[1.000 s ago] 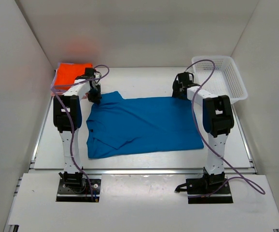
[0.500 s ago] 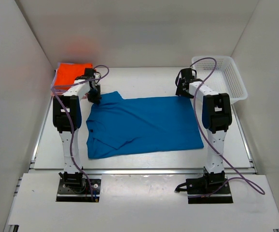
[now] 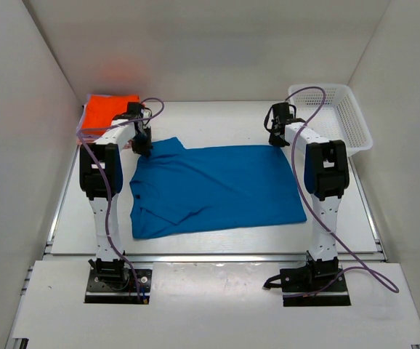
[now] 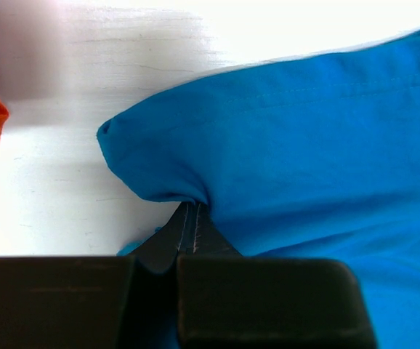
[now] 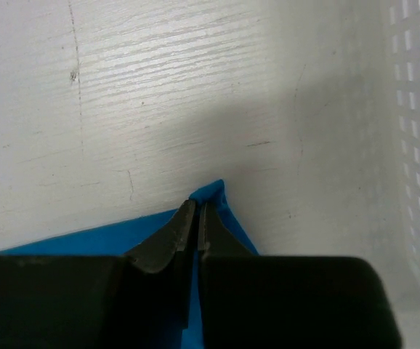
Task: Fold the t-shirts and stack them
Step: Grap the side of the flattened tshirt furthest away from the robot with both arms
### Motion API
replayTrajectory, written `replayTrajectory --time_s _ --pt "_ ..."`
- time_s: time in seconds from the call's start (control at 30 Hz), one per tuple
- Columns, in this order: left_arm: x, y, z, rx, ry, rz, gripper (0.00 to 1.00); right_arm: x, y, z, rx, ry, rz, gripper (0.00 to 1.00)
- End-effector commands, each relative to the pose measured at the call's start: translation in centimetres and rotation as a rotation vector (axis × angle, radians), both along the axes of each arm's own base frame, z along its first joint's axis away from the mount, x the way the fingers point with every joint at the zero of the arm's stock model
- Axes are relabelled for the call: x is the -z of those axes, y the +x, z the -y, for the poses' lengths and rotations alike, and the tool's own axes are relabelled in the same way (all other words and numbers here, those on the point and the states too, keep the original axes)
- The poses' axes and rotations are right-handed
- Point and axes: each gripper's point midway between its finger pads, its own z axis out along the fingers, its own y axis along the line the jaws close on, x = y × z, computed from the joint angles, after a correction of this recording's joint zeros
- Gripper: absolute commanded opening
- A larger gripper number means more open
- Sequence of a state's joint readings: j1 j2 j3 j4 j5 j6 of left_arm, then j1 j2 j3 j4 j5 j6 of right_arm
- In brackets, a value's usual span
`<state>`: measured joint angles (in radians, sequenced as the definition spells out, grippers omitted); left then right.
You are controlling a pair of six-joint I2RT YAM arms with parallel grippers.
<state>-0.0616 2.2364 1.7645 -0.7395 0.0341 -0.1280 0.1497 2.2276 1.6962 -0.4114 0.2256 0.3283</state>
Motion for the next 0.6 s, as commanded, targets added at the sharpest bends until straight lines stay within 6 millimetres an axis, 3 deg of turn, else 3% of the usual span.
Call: replayTrajectory --time_s 0.0,0.1,0.17,0.2,0.27,0.43,0.47,0.53,0.57 --pt "-5.5 1.8 0.2 0.011 -0.036 0.120 0.00 -2.1 0.5 -0.2 -0.035 0.000 0.052 0.00" --pt "-7.5 2.4 1.3 0.036 -0.095 0.166 0.00 -3.4 0.6 -0.1 -0.045 0.012 0.101 0.00" --pt "-9.1 2.5 2.5 0.057 -0.119 0.195 0.00 -5.5 0.6 -0.5 -0.069 0.027 0.168 0.00" --pt "-10.1 2.4 3.2 0.068 -0.140 0.217 0.00 -5.0 0.3 -0.6 -0.068 0.037 0.173 0.00" --pt "-10.6 2.0 4.5 0.093 -0.150 0.224 0.00 -6.7 0.2 -0.5 -0.078 0.041 0.225 0.00" --pt "-11.5 -0.9 5.4 0.096 -0.183 0.229 0.00 -7.3 -1.8 -0.5 -0.120 0.027 0.222 0.00" --pt "-12.9 -1.1 5.3 0.090 -0.190 0.266 0.00 -7.4 -2.2 0.0 -0.109 0.033 0.221 0.00" --pt "-11.8 -3.2 5.0 0.077 -0.180 0.233 0.00 -7.0 -3.8 0.2 -0.123 0.047 0.208 0.00" --pt "-11.9 -3.8 4.8 0.070 -0.184 0.235 0.00 -8.0 -3.9 0.3 -0.119 0.068 0.235 0.00"
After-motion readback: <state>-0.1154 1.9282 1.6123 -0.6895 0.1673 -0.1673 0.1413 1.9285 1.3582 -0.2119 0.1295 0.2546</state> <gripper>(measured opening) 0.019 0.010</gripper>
